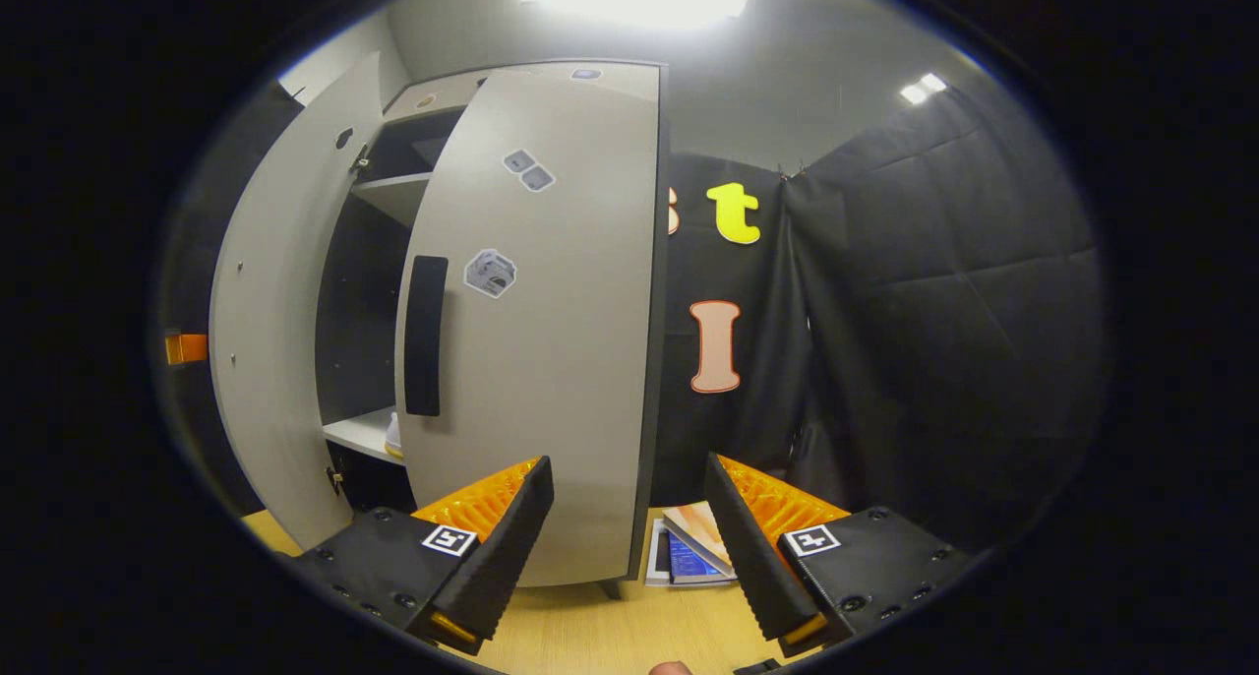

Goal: Grab one shoe with the right hand and put it into the shoe cabinet, grab the other shoe with the left hand and put it into the shoe cabinet; then close the right door with the right hand and the left door with the left hand.

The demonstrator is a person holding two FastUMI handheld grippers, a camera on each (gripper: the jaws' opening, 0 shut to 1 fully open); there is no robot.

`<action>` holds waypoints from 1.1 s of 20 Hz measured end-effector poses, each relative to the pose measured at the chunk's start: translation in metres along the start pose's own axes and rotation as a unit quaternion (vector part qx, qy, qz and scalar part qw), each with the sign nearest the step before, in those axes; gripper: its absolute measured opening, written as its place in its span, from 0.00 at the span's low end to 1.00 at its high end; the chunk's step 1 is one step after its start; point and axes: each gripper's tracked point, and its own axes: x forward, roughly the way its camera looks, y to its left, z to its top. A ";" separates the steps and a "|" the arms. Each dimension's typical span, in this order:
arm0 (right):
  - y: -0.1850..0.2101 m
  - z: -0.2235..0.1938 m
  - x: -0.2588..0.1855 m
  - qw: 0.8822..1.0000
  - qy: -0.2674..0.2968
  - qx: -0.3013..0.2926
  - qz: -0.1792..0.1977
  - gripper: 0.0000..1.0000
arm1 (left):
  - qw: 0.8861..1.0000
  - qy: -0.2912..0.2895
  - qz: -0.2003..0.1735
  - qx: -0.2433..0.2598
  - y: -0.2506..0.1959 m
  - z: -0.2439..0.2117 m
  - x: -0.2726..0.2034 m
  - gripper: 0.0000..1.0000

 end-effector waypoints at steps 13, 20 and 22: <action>-0.017 -0.012 0.000 1.000 0.014 -0.006 -0.015 0.98 | 0.994 0.013 -0.098 0.040 -0.103 -0.019 0.052 0.94; -0.021 -0.004 -0.019 1.000 0.008 0.002 -0.022 0.98 | 0.992 0.017 -0.105 0.068 -0.103 -0.022 0.033 0.94; -0.018 0.001 -0.028 1.000 0.002 0.004 -0.017 0.97 | 0.992 0.014 -0.101 0.074 -0.096 -0.018 0.023 0.94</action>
